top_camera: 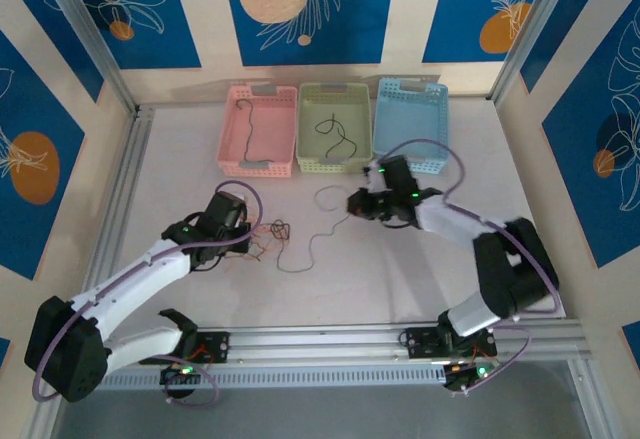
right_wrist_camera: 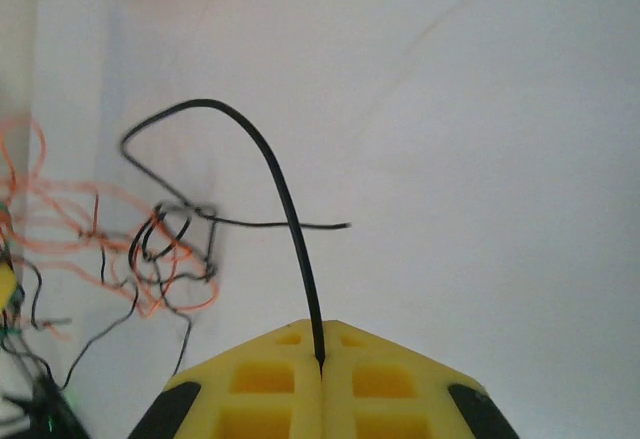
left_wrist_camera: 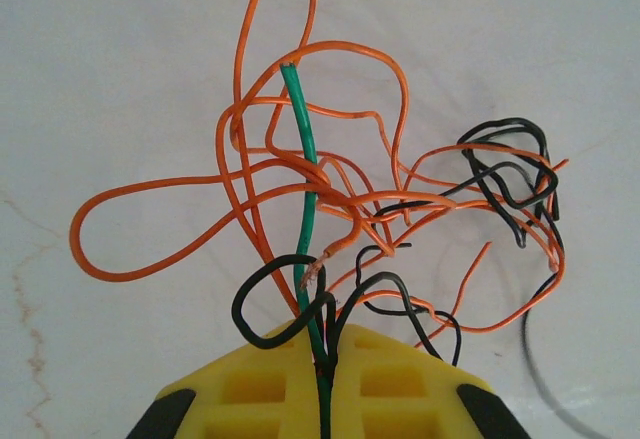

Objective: Untangle the cables

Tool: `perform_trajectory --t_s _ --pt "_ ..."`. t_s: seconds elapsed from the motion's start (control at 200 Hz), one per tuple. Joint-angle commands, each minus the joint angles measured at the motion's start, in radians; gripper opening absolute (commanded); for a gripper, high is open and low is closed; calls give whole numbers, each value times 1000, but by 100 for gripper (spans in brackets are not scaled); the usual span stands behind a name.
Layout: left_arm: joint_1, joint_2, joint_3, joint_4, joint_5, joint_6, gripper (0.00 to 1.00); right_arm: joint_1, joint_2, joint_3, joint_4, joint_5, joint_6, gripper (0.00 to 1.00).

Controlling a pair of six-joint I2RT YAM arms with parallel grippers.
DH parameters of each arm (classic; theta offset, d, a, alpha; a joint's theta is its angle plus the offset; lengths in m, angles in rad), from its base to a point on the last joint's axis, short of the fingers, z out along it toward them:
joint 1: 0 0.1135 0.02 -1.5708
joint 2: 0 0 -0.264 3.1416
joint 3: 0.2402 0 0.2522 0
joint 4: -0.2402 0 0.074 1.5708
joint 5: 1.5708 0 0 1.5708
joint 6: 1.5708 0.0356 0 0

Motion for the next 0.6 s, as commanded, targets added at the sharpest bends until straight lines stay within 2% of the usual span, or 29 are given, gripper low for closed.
perform_trajectory --t_s 0.0,0.115,0.235,0.39,0.49,0.595 --pt "20 -65 3 -57 -92 -31 0 -200 -136 -57 -100 15 -2 0" --pt "21 -138 74 -162 -144 -32 0 -369 -248 -58 -192 97 -25 0" --pt "29 -204 178 -261 -198 7 0 -520 -353 -115 -171 154 67 0" --pt "60 -236 327 -401 -321 114 0 -609 -387 -123 -197 226 94 0" --pt "91 -237 380 -455 -438 180 0 -667 -407 -148 -190 247 131 0" --pt "147 -249 399 -467 -451 227 0 -703 -417 -166 -194 278 156 0"
